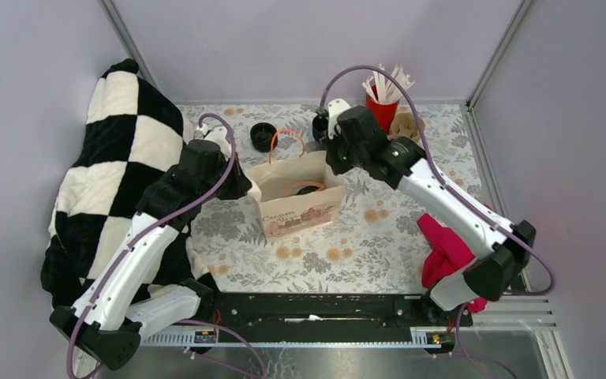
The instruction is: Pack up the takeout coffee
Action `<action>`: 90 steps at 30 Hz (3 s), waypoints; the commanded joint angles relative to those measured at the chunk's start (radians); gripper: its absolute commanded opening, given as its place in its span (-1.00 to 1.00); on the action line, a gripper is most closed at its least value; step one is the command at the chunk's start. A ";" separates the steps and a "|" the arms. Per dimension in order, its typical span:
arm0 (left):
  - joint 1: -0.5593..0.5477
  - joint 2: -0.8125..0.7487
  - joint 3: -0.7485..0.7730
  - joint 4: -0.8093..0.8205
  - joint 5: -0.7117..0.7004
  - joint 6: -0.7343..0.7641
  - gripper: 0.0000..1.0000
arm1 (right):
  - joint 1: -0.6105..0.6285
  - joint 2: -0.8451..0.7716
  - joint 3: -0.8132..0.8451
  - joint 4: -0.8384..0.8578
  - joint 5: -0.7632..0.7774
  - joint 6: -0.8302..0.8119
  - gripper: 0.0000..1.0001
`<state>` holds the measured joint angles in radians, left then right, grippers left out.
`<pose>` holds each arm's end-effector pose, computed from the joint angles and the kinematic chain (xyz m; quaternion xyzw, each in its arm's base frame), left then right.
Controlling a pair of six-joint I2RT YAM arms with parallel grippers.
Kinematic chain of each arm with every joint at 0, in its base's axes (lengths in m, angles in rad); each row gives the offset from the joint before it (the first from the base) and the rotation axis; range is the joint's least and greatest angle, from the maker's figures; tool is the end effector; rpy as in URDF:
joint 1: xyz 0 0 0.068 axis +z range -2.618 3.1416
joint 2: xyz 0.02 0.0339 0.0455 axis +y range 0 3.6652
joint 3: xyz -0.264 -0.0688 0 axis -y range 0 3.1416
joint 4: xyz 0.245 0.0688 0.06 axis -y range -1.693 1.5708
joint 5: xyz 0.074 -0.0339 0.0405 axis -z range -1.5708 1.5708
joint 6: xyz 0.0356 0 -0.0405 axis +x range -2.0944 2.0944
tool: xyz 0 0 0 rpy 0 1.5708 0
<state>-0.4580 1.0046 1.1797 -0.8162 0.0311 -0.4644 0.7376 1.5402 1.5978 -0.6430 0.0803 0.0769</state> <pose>0.1762 -0.0881 0.3725 0.0041 0.8938 -0.2119 0.3952 0.2567 0.2294 0.3909 -0.2676 0.8389 0.1547 0.4480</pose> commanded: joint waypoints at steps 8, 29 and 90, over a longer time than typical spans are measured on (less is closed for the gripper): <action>-0.057 -0.025 0.026 0.126 -0.222 0.035 -1.00 | -0.003 -0.144 -0.305 0.573 -0.075 -0.131 -1.00; -0.107 -0.108 -0.084 0.099 -0.216 -0.005 -1.00 | 0.014 -0.302 -0.534 0.651 -0.155 -0.054 -1.00; 0.025 0.215 0.626 -0.404 -0.229 0.071 0.57 | -0.559 0.712 0.790 0.322 0.018 -0.024 -0.43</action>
<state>-0.4370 1.2381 1.7840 -1.2297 -0.1913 -0.4328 0.1680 2.2585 2.3280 -0.5014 0.0902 0.0952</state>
